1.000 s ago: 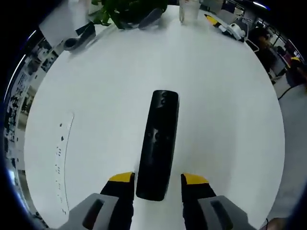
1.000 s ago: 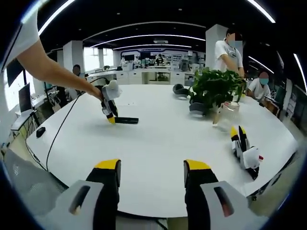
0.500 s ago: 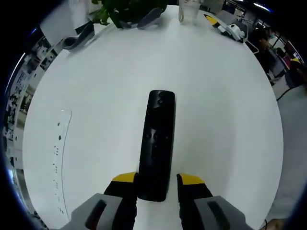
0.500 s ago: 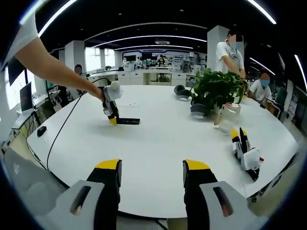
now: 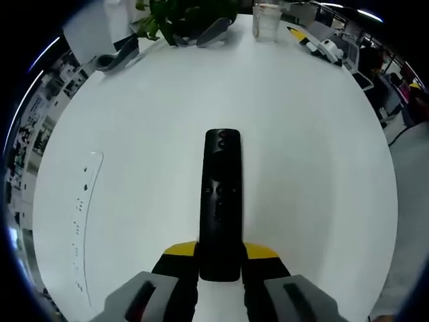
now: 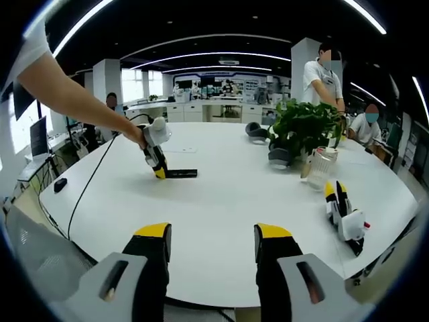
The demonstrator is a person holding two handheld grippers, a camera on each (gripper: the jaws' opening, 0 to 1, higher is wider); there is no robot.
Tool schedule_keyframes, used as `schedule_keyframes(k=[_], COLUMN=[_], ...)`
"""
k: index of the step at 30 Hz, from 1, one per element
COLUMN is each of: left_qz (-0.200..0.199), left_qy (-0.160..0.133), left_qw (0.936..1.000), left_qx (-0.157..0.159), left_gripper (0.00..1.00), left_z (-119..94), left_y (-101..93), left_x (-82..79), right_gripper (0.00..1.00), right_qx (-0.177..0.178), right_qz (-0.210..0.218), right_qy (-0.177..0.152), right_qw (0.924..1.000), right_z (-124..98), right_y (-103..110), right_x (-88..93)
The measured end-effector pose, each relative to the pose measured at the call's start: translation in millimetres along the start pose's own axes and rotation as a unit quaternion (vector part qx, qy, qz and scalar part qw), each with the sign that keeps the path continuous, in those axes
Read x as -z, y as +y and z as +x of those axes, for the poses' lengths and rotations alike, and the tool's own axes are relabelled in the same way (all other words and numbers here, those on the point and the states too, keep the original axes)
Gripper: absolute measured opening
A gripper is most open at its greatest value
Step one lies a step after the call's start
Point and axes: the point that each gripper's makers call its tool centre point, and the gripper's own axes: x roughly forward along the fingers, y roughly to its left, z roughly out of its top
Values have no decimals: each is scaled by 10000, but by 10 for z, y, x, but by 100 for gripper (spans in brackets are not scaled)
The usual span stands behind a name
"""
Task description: Press the specified remote control buttons in sequence, fully releasing each button before pressing the next.
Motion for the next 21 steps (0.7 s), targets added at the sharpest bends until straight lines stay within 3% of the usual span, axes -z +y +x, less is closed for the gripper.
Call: schedule_keyframes(k=[21], left_qz=[-91], left_qy=[-25], left_qw=[9998], left_qx=[-165], left_gripper=[24], left_z=[-14], left_y=[-232], left_x=[2], right_gripper=[48], right_qx=[-41], right_qz=[70], right_qy=[-99], right_qw=[9999], right_z=[-12], right_y=[-3], right_x=[-28])
